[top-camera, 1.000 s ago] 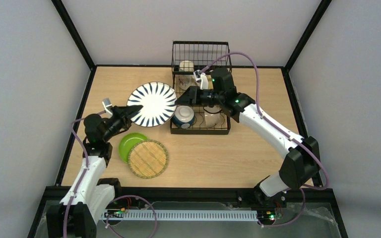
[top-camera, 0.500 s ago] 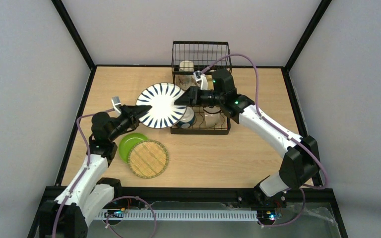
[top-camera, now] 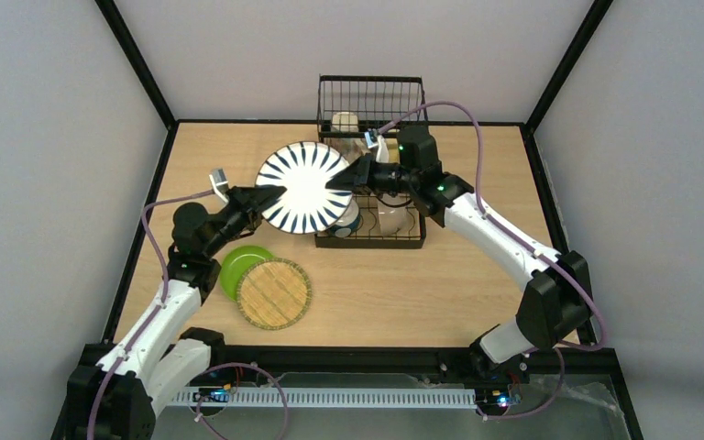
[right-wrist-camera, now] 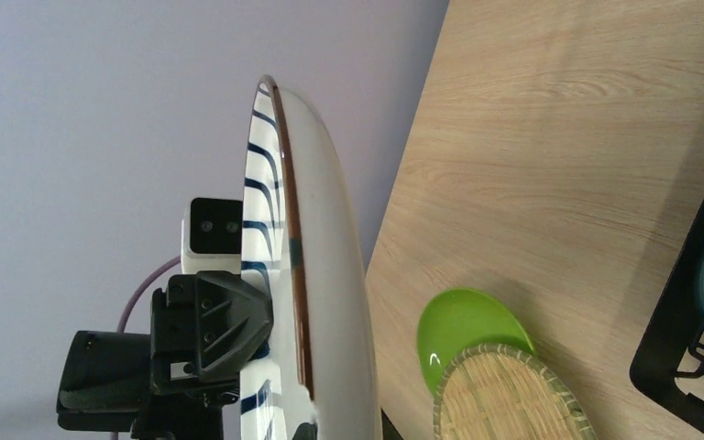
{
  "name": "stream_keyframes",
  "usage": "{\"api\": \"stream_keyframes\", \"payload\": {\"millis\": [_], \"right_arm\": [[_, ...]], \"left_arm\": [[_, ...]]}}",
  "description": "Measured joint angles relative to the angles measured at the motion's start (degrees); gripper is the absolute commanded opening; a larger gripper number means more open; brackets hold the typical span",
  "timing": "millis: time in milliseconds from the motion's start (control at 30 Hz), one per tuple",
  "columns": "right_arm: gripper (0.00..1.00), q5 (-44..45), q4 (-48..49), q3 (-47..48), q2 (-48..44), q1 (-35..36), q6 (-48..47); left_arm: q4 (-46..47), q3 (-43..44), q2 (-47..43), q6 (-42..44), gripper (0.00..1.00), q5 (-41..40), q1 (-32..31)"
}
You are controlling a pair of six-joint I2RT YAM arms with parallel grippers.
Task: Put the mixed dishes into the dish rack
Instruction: Pass from the left arm to the right
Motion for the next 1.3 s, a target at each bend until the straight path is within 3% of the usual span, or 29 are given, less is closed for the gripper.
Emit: {"api": "stream_keyframes", "payload": {"millis": [100,167,233,467,667,933,1133,1300], "right_arm": [[0.00,-0.3,0.4,0.0,0.0,0.0,0.2],[0.00,-0.4,0.9,-0.1,0.0,0.0,-1.5],[0.00,-0.3,0.9,-0.2,0.0,0.2,-3.5],[0.00,0.0,-0.7,0.2,0.0,0.9,-7.1],[0.00,2.1,-6.3,6.3,0.1,1.3,-9.8],[0.00,7.3,-14.4,17.7,0.5,1.5,-12.2],[0.00,14.3,-21.5,25.9,1.9,1.6,-15.4],[0.00,22.8,-28.2,41.9,7.8,1.4,-20.5]], "left_arm": [[-0.1,0.0,0.0,-0.4,0.48,-0.1,0.0],[-1.7,0.2,-0.1,-1.6,0.81,0.0,-0.1],[-3.5,0.3,-0.3,-2.3,0.99,0.0,-0.3],[-9.1,0.9,-2.6,-2.3,0.99,0.0,0.5],[-12.2,2.3,-5.8,-2.2,0.99,0.0,3.3],[-16.2,3.2,-10.2,-0.1,0.99,1.6,6.2],[-25.6,6.6,-12.5,3.3,0.99,-0.5,5.7],[-35.6,10.6,-13.0,7.7,0.99,-4.2,4.7]]}}
